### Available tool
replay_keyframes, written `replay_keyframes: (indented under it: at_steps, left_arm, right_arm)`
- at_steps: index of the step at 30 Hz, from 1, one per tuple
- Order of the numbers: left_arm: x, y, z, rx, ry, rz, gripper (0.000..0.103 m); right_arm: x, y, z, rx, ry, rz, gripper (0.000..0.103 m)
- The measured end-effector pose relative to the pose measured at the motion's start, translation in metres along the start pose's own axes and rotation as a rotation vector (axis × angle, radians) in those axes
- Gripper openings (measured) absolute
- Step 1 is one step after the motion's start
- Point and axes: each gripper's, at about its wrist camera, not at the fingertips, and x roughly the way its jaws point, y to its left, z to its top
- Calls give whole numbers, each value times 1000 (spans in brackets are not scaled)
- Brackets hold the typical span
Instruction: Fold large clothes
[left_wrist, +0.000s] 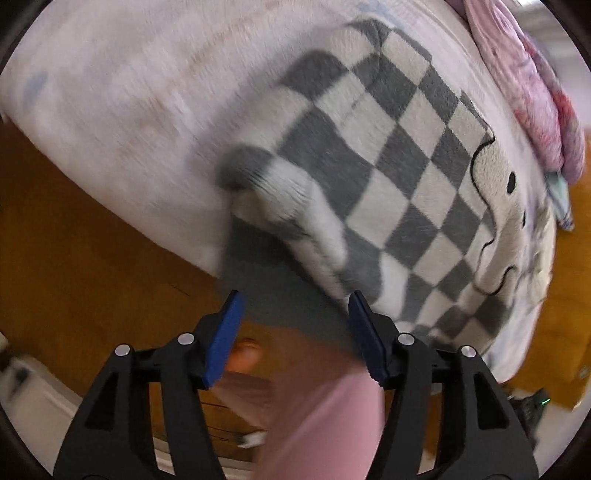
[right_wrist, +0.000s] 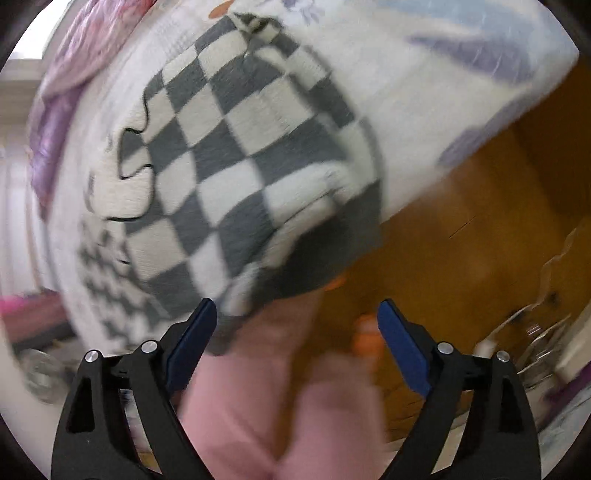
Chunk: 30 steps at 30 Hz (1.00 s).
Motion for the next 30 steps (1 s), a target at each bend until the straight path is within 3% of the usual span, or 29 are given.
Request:
replay_keyframes:
  at_steps: [1, 2, 3, 4, 5, 6, 10, 12, 15, 17, 18, 19, 20, 21, 22, 23, 26, 30]
  left_arm:
    - [7, -1, 0, -21, 13, -25, 61]
    - [14, -4, 1, -44, 13, -45, 52]
    - [19, -6, 4, -71, -15, -63, 38]
    - [24, -9, 7, -91, -28, -70, 15]
    - [31, -12, 10, -110, -15, -50, 14]
    - [32, -15, 15, -108, -4, -19, 13]
    - [6, -27, 10, 11, -46, 85, 13]
    - [-7, -15, 3, -19, -66, 109, 13]
    - [0, 7, 0, -79, -28, 107, 13]
    - [11, 6, 5, -62, -12, 107, 16]
    - [18, 0, 10, -32, 25, 161, 24]
    - [21, -9, 14, 9, 66, 216, 29]
    - [18, -16, 17, 58, 85, 248, 34]
    - [14, -25, 20, 101, 95, 267, 41]
    - [7, -34, 23, 161, 112, 297, 64]
    - [-1, -40, 26, 200, 120, 306, 77]
    - [-30, -45, 40, 214, 110, 262, 77]
    - [-53, -51, 77, 177, 60, 258, 77]
  right_arm:
    - [7, 3, 0, 8, 14, 27, 85]
    - [14, 8, 1, 14, 25, 41, 85]
    - [24, 16, 4, 14, 35, 60, 84]
    - [32, 21, 5, 12, 39, 75, 66]
    - [41, 26, 8, 9, 42, 86, 25]
    - [49, 28, 13, 10, 54, 84, 14]
    - [39, 52, 23, -65, 42, -107, 12]
    - [28, 54, 19, -133, 30, -218, 12]
    - [36, 36, 17, -116, 74, -266, 12]
    - [52, 31, 19, -135, 87, -293, 19]
    - [63, 31, 21, -161, 99, -341, 27]
    - [68, 32, 20, -167, 123, -384, 52]
    - [72, 33, 20, -160, 149, -447, 70]
    - [69, 34, 21, -143, 157, -497, 75]
    - [55, 35, 23, -115, 145, -507, 81]
    - [47, 35, 26, -101, 139, -502, 84]
    - [13, 31, 38, -38, 114, -476, 87]
    - [-29, 30, 86, 31, 29, -436, 90]
